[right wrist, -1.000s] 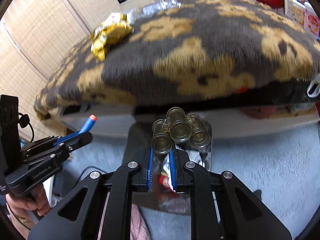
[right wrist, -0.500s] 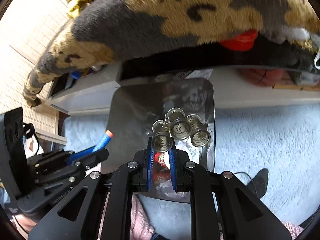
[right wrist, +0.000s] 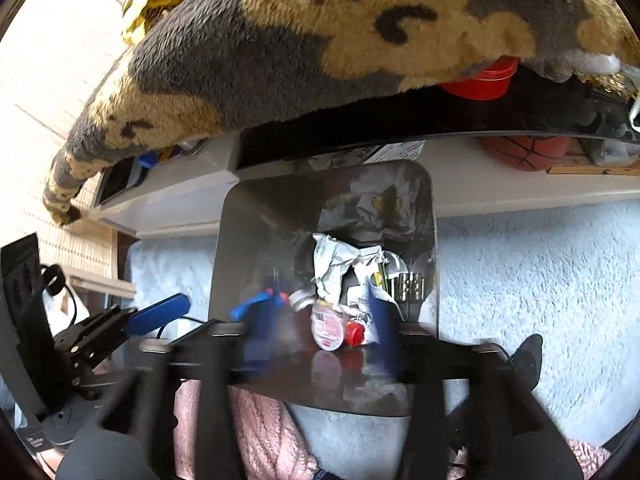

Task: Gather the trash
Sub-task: 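Open both grippers to drop the tube and vials into the bin, then move both open grippers back toward the yellow wrappers on the table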

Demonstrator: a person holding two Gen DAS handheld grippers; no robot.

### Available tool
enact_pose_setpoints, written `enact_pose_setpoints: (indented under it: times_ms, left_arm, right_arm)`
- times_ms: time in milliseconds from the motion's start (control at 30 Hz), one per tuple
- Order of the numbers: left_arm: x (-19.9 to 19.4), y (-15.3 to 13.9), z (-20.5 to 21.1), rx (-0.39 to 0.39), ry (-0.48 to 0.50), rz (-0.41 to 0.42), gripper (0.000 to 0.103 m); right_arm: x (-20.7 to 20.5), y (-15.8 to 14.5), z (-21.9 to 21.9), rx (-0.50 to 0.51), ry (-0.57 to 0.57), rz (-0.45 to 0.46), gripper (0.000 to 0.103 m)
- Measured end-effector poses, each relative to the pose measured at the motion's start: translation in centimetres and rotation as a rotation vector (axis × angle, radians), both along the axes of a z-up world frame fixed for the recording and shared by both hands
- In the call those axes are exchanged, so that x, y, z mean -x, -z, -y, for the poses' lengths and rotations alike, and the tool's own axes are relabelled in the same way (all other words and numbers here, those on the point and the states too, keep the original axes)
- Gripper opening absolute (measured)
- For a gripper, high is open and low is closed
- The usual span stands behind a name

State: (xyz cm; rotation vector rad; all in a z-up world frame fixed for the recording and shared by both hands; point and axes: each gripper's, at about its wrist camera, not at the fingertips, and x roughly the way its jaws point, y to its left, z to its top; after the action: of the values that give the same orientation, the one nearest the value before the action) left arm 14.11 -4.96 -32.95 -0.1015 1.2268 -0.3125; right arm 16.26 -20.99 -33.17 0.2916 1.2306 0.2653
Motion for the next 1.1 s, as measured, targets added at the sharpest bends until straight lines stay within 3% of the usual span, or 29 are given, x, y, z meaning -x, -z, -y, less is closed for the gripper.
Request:
enact_pose_setpoints:
  times_ms: [133,367,600,733,967,1100]
  left_arm:
    - [0.1,-0.8,-0.6,-0.002,-0.016,0.013,0.053]
    - [0.5,-2.4,-1.6,-0.010,-0.037,0.042,0.070]
    - [0.7,-4.5,-2.6,-0.005,-0.047,0.091,0.079]
    - [0.4,-6.3,-3.0,-0.002,-0.035,0.135,0.083]
    - [-2.2,-10.6,-5.1,0.005,-0.071,0.244,0.090]
    - [-5.0,-12.9,-6.1,-0.003,-0.087,0.297,0.090]
  right_arm:
    - [-0.1,-0.8,1.0,0.007,0.041,0.028,0.068]
    - [0.0,-2.3,2.4,0.014,0.100,0.074,0.093]
    - [0.3,-3.7,3.2,-0.013,0.125,0.123,0.095]
    - [0.4,-5.7,3.1,0.008,0.125,0.213,0.095]
    - [-2.1,-13.2,2.9,-0.022,0.170,0.428,0.100]
    - [-6.3,-15.7,2.1,-0.052,0.158,0.430,0.100]
